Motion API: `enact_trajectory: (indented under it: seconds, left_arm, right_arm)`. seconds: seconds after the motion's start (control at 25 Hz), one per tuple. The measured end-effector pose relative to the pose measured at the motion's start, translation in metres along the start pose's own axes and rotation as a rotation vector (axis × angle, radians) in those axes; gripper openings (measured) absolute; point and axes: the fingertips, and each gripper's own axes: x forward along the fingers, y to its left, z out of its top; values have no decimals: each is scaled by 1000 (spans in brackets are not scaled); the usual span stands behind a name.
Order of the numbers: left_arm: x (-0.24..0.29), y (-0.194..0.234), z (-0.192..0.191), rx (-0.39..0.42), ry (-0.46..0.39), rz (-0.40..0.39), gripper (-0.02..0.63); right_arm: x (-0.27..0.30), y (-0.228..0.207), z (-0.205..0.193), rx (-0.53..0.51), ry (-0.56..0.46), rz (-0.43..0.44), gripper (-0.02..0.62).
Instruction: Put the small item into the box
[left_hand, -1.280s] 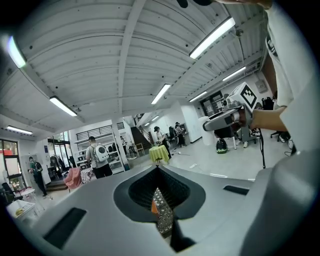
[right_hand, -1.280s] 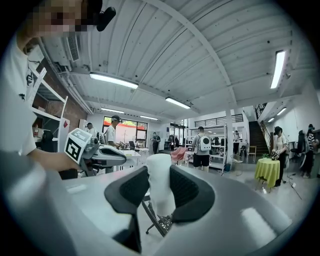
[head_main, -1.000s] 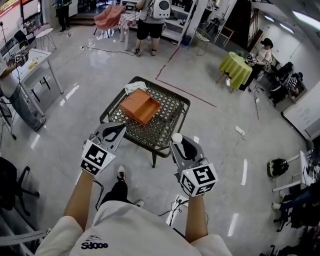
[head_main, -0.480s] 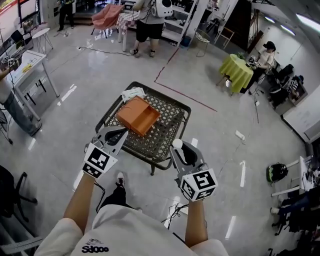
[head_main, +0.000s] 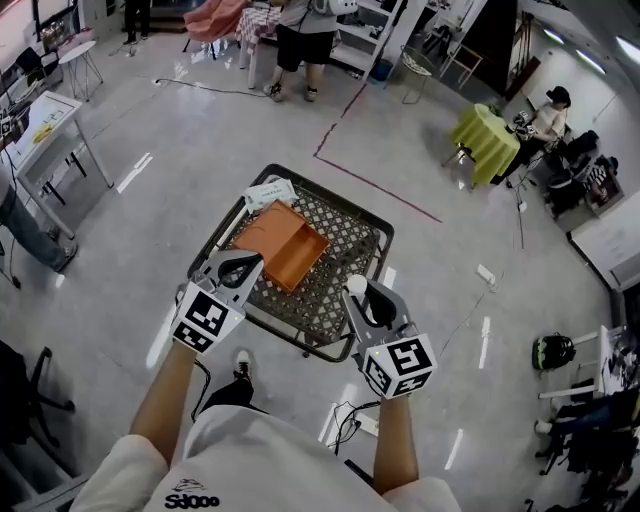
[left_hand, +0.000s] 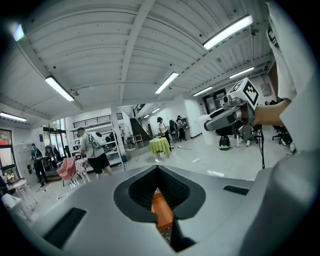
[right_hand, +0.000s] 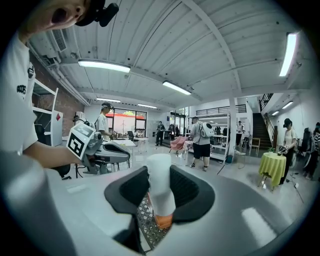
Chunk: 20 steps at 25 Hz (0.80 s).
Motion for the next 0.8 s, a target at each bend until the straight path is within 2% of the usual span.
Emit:
enact_trajectory:
  seconds: [0.36,0.8]
  left_arm:
    - [36,50,-41,-32,74,-18,3]
    - [65,82,-85,-95,141,-59,3]
  right_arm:
    - [78,-16,-29,-5,109,22,133]
    - [145,-19,-84,27,258,72,133]
